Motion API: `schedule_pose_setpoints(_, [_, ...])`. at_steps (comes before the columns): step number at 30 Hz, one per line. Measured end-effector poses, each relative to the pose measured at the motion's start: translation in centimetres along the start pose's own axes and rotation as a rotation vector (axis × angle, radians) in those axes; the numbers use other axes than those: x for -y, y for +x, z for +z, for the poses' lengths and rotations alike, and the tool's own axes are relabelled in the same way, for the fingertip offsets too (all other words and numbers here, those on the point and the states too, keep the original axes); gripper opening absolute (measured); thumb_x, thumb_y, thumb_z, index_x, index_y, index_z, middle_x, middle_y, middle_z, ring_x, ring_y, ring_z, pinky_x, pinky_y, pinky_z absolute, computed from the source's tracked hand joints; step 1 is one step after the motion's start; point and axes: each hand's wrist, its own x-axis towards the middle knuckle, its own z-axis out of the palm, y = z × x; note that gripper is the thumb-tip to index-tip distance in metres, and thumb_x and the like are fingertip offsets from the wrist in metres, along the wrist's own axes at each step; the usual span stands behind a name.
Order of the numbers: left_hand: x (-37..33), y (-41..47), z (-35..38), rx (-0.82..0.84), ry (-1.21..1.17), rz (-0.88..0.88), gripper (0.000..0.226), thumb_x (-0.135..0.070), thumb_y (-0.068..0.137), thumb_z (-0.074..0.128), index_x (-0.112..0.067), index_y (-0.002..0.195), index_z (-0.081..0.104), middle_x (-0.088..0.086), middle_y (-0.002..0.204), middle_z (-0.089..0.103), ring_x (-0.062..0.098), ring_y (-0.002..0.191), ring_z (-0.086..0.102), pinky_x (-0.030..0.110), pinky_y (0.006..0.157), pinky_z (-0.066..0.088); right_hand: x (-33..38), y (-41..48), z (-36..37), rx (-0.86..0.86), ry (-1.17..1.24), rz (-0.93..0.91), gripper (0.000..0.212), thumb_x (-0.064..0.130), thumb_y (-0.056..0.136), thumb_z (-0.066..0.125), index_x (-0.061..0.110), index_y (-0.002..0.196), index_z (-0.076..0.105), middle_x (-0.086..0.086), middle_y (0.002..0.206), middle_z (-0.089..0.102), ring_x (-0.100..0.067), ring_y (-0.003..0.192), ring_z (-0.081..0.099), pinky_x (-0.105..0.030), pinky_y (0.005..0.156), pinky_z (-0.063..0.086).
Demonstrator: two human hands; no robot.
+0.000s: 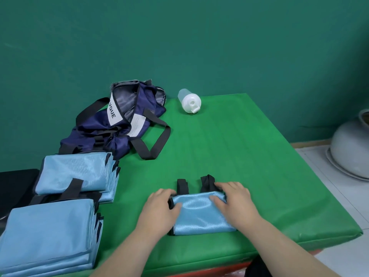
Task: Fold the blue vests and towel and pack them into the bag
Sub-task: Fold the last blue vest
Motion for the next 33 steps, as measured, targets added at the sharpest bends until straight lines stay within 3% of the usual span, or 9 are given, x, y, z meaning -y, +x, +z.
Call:
schedule_pose_setpoints(4, [0.0,0.3,0.0,0.049,0.011,0.017,0.042,-0.039,0.090,0.062,-0.028,0.130,0.058,-0.015,0.115,0.058,0.009,0.110,0.051,0.026,0.098,0.042,0.0,-0.3,0.2,-0.015,0.025,-0.012,0.051,0.052,0.096,0.054,0.031,0.142,0.049,0.016,0.128,0.057,-0.008,0.124,0.044,-0.031,0.109,0.028])
schedule_pose_setpoints(10, [-0.3,-0.9,-0.2,0.047,-0.075,-0.058,0.017,-0.030,0.086,0.067,-0.038,0.097,0.057,-0.012,0.082,0.064,0.011,0.071,0.061,0.028,0.064,0.049,1.1,-1.0,-1.0,0.057,0.173,0.047,0.036,0.041,0.091,0.069,0.035,0.125,0.056,0.019,0.108,0.055,-0.007,0.106,0.051,-0.030,0.100,0.042])
schedule_pose_setpoints(13, [0.0,-2.1,-0.7,0.064,-0.180,-0.068,0.019,-0.027,0.087,0.070,-0.038,0.091,0.055,-0.009,0.080,0.065,0.013,0.063,0.057,0.028,0.059,0.048,1.5,-2.0,-1.6,0.100,0.295,0.081,0.028,0.039,0.088,0.073,0.041,0.110,0.055,0.019,0.109,0.059,-0.001,0.103,0.056,-0.029,0.092,0.051])
schedule_pose_setpoints(17, [0.4,-3.7,-2.2,0.036,-0.311,-0.078,0.022,-0.024,0.085,0.074,-0.038,0.091,0.058,-0.011,0.088,0.064,0.008,0.058,0.051,0.018,0.054,0.040,2.7,-3.1,-2.4,0.074,0.463,0.077,0.025,0.031,0.085,0.078,0.041,0.099,0.060,0.016,0.101,0.064,0.001,0.094,0.059,-0.022,0.083,0.051])
schedule_pose_setpoints(22, [1.3,-5.9,-4.3,-0.010,-0.442,-0.115,0.016,-0.020,0.083,0.076,-0.027,0.089,0.063,-0.007,0.087,0.068,0.003,0.064,0.055,0.015,0.059,0.041,5.3,-4.2,-2.9,0.029,0.608,0.046,0.024,0.022,0.080,0.083,0.036,0.090,0.067,0.011,0.092,0.068,-0.010,0.088,0.063,-0.023,0.076,0.051])
schedule_pose_setpoints(25, [1.9,-7.7,-5.6,0.005,-0.630,-0.155,0.017,-0.015,0.082,0.077,-0.023,0.090,0.065,-0.005,0.085,0.066,0.001,0.067,0.054,0.016,0.064,0.042,7.2,-4.7,-3.5,0.029,0.670,0.019,0.023,0.015,0.079,0.084,0.031,0.088,0.069,0.013,0.084,0.067,-0.004,0.077,0.060,-0.018,0.071,0.048])
schedule_pose_setpoints(28, [2.3,-9.6,-8.0,-0.024,-0.741,-0.152,0.019,-0.024,0.075,0.079,-0.032,0.086,0.067,-0.008,0.087,0.066,0.007,0.079,0.058,0.026,0.077,0.044,9.4,-5.0,-4.4,0.018,0.760,-0.031,0.022,0.006,0.079,0.082,0.023,0.087,0.070,0.013,0.078,0.065,0.003,0.067,0.055,-0.014,0.066,0.045])
schedule_pose_setpoints(31, [2.8,-11.0,-11.6,-0.130,-0.678,-0.122,0.022,-0.035,0.067,0.076,-0.041,0.085,0.065,-0.007,0.098,0.069,0.008,0.090,0.062,0.029,0.087,0.046,12.4,-4.8,-5.2,0.025,0.828,-0.095,0.021,0.004,0.079,0.082,0.020,0.087,0.070,0.015,0.075,0.066,0.004,0.064,0.055,-0.014,0.065,0.045])
schedule_pose_setpoints(33, [3.4,-11.8,-14.3,-0.195,-0.630,-0.117,0.024,-0.031,0.073,0.080,-0.042,0.088,0.065,-0.009,0.104,0.068,0.006,0.087,0.062,0.030,0.089,0.046,14.9,-4.5,-5.5,0.029,0.858,-0.140,0.022,0.004,0.079,0.082,0.021,0.087,0.070,0.016,0.075,0.067,0.001,0.067,0.057,-0.017,0.068,0.047])
